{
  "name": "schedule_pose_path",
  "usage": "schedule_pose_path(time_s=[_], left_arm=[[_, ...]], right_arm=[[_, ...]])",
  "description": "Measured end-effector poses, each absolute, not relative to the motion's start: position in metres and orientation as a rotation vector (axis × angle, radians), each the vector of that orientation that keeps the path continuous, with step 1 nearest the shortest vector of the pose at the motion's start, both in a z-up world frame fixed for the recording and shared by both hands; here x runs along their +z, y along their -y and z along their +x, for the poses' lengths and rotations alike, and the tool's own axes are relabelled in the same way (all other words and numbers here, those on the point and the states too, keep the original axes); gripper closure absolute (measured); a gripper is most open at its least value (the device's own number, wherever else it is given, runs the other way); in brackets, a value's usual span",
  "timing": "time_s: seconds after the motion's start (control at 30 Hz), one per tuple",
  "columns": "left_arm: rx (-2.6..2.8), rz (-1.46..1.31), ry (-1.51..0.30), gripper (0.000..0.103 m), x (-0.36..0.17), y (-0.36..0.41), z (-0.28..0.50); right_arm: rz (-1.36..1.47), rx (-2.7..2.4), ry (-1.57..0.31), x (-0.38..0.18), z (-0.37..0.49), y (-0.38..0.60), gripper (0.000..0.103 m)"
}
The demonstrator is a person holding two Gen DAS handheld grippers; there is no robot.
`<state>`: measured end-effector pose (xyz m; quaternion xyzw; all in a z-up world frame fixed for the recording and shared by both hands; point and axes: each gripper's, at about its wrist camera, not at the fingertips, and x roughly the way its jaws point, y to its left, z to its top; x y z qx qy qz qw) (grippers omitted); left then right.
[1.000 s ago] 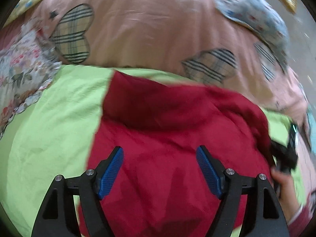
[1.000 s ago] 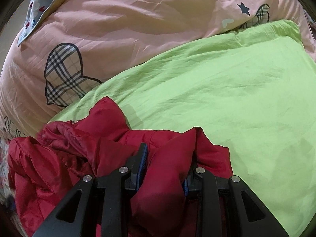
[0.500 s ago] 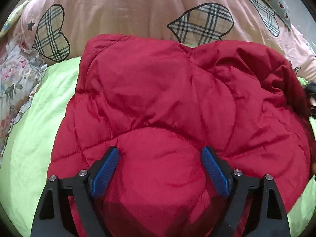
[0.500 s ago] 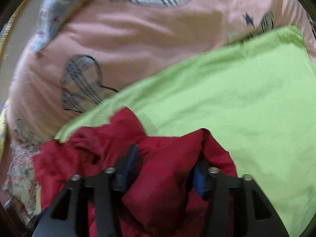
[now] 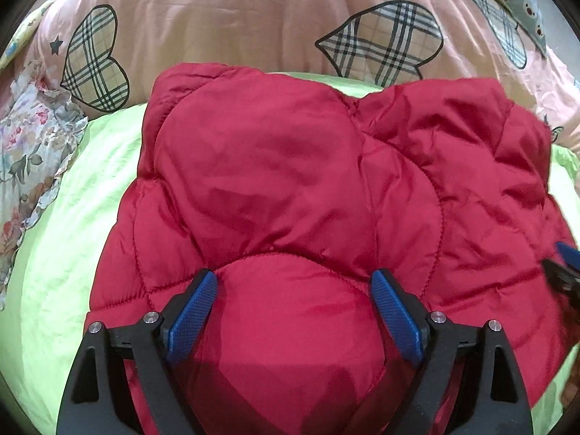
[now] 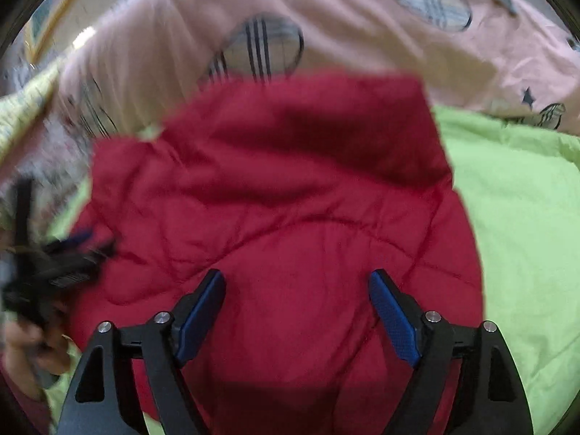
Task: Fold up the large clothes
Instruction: 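Lay the folded hem down and open both tools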
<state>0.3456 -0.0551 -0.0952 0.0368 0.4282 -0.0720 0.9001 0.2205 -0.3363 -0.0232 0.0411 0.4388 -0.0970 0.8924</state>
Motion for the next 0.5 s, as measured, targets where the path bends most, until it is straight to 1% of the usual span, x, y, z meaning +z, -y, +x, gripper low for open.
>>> schedule_pose_path(time_s=[0.03, 0.1, 0.3, 0.4, 0.5], left_arm=[[-0.165, 0.071, -0.884, 0.015, -0.094, 0.052, 0.344], [-0.200, 0.050, -0.882, 0.016, -0.088, 0.042, 0.341], [-0.178, -0.037, -0.829, 0.017, -0.063, 0.002, 0.319], [-0.155, -0.056, -0.868, 0.018, -0.075, -0.008, 0.329], [-0.155, -0.054, -0.904, 0.014, -0.095, -0.005, 0.343]], right_arm=[[0.093, -0.207, -0.910, -0.026, 0.224, 0.339, 0.010], [0.132, -0.221, -0.917, -0.030, 0.230, 0.347, 0.008], [0.153, -0.235, -0.929, -0.034, 0.242, 0.348, 0.006], [0.170, -0.235, -0.928, -0.035, 0.243, 0.348, 0.005], [0.170, -0.238, -0.931, -0.039, 0.240, 0.349, 0.005]])
